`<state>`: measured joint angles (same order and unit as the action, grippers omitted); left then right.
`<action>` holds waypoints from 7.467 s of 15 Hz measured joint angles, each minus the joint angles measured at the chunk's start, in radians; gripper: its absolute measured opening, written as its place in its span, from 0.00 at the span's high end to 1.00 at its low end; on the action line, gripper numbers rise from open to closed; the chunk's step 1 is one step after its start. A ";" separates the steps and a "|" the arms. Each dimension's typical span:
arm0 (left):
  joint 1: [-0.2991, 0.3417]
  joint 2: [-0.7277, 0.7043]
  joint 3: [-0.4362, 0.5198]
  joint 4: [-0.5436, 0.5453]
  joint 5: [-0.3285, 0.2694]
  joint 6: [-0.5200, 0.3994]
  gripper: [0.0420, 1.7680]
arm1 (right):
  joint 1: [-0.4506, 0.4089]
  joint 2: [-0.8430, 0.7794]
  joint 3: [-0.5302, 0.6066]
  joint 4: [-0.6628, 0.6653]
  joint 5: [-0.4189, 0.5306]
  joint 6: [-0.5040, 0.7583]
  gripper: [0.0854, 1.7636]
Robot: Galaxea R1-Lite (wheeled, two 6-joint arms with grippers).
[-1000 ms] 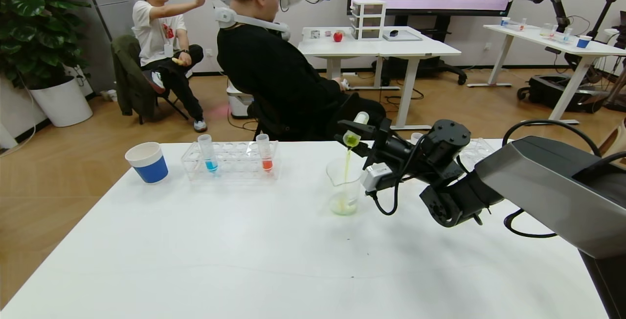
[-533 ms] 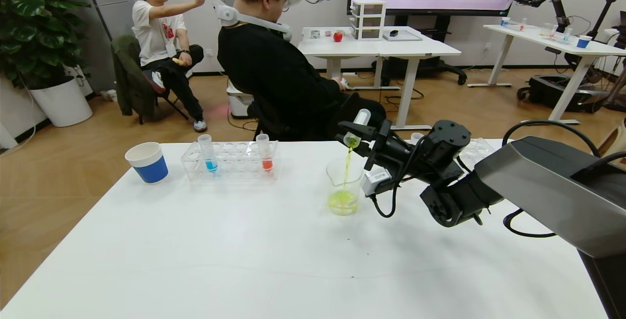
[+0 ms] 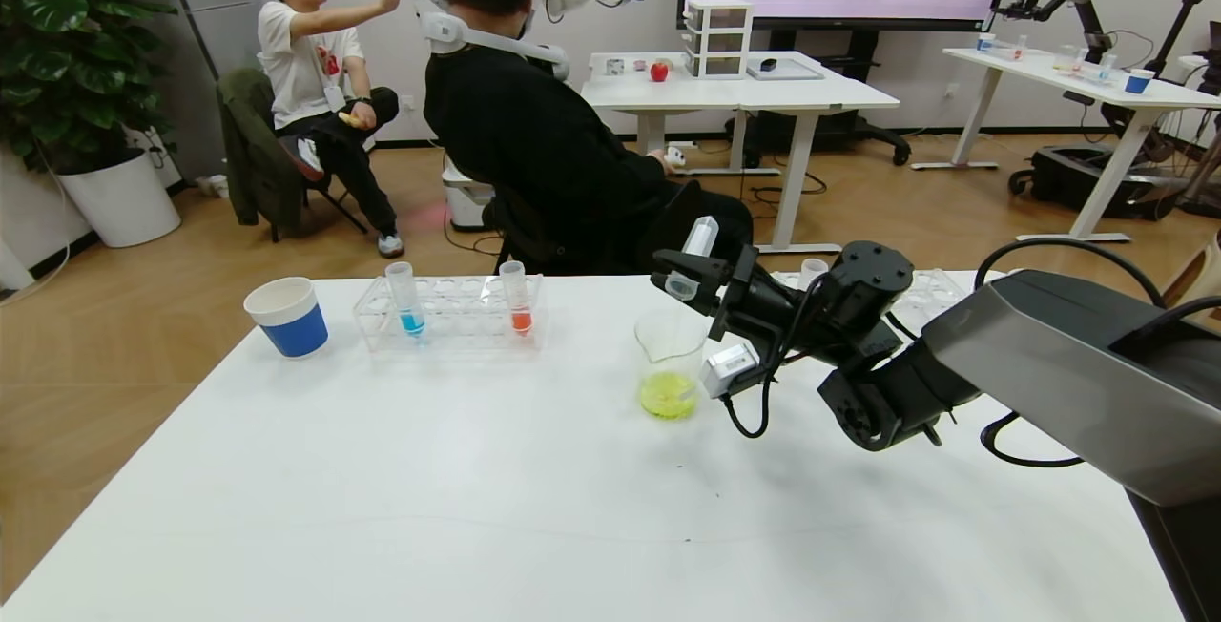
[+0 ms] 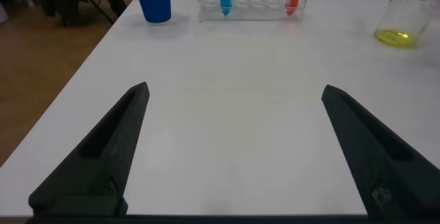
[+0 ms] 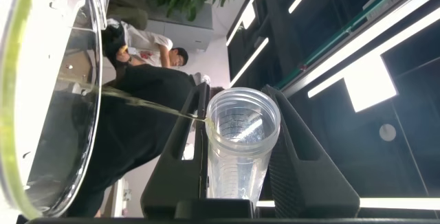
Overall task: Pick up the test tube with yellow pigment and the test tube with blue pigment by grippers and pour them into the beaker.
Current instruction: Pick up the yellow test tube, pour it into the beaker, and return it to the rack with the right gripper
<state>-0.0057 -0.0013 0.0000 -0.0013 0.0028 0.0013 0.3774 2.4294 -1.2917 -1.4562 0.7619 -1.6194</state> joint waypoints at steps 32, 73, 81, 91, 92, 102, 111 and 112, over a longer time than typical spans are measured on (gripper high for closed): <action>0.000 0.000 0.000 0.000 0.000 0.000 0.01 | -0.621 -0.625 0.185 0.706 -0.580 1.653 0.75; 0.000 0.000 0.000 0.000 0.000 0.000 0.01 | -0.723 -0.130 -0.149 0.603 -0.585 1.576 0.75; 0.000 0.000 0.000 0.000 0.000 0.000 0.01 | -0.721 -0.064 -0.129 0.551 -0.588 1.574 0.75; 0.000 0.000 0.000 0.000 0.000 0.000 0.01 | -0.711 -0.110 -0.108 0.546 -0.588 1.574 0.02; 0.000 0.000 0.000 0.000 0.000 0.000 0.01 | -0.696 -0.132 -0.098 0.548 -0.588 1.575 0.02; 0.000 0.000 0.000 0.000 0.000 0.000 0.01 | -0.290 -0.589 0.185 0.607 -0.650 1.582 0.02; 0.001 0.000 0.000 0.000 0.000 0.001 0.01 | -0.351 -1.235 0.451 0.820 -0.659 1.579 0.02; 0.000 0.000 0.000 0.000 0.000 0.000 0.01 | -0.375 -1.308 0.473 0.844 -0.657 1.578 0.02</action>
<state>-0.0062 -0.0013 0.0000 -0.0013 0.0023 0.0017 0.0028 1.1213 -0.8191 -0.6123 0.1047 -0.0417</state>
